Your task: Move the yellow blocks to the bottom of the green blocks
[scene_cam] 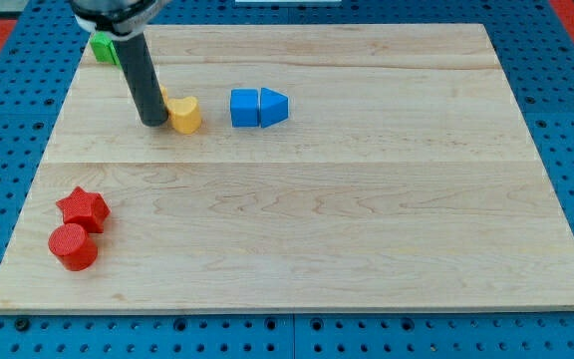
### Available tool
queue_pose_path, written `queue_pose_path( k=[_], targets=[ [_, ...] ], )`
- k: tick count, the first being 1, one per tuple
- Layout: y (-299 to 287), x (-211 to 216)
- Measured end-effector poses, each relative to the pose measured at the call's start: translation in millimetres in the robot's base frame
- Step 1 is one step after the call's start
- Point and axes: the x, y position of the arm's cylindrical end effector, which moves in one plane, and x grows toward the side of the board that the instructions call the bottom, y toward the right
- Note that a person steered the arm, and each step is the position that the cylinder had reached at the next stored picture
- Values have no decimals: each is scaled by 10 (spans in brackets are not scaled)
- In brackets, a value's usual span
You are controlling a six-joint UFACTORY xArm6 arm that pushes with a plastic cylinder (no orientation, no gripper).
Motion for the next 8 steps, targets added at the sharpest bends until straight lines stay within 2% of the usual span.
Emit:
queue_pose_path(
  k=[2, 3, 4, 5, 6, 7, 8],
  targets=[
    [-78, -556],
    [780, -419],
    [1212, -78],
    [556, 152],
    [268, 152],
    [-301, -63],
    [-533, -185]
  ],
)
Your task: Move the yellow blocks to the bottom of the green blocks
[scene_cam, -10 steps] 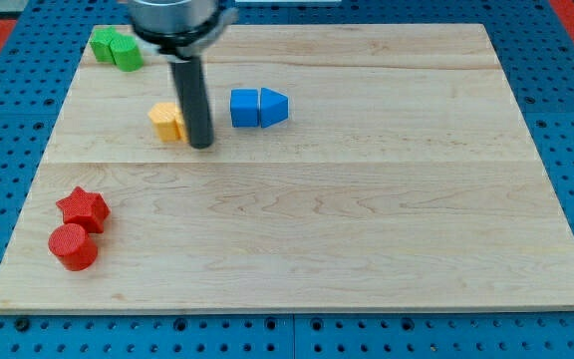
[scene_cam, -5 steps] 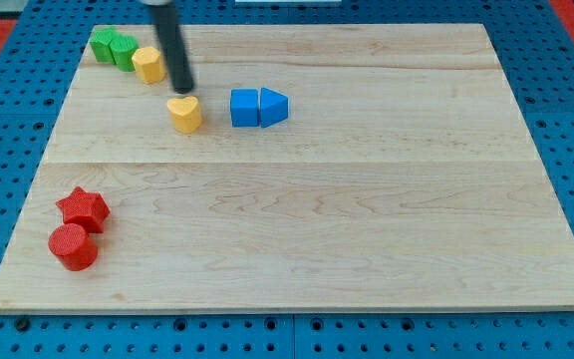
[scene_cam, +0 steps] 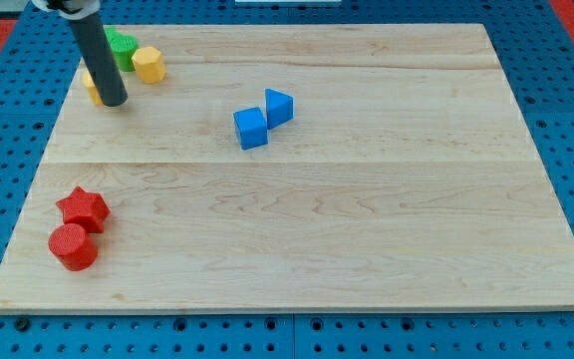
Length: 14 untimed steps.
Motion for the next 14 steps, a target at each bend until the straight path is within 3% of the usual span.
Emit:
queue_pose_path(
  k=[1, 2, 4, 5, 9, 12, 13, 14],
  targets=[
    [152, 471],
    [-370, 638],
    [-322, -66],
    [-322, -198],
    [-336, -225],
    [700, -217],
    [800, 176],
    [354, 717]
  ],
)
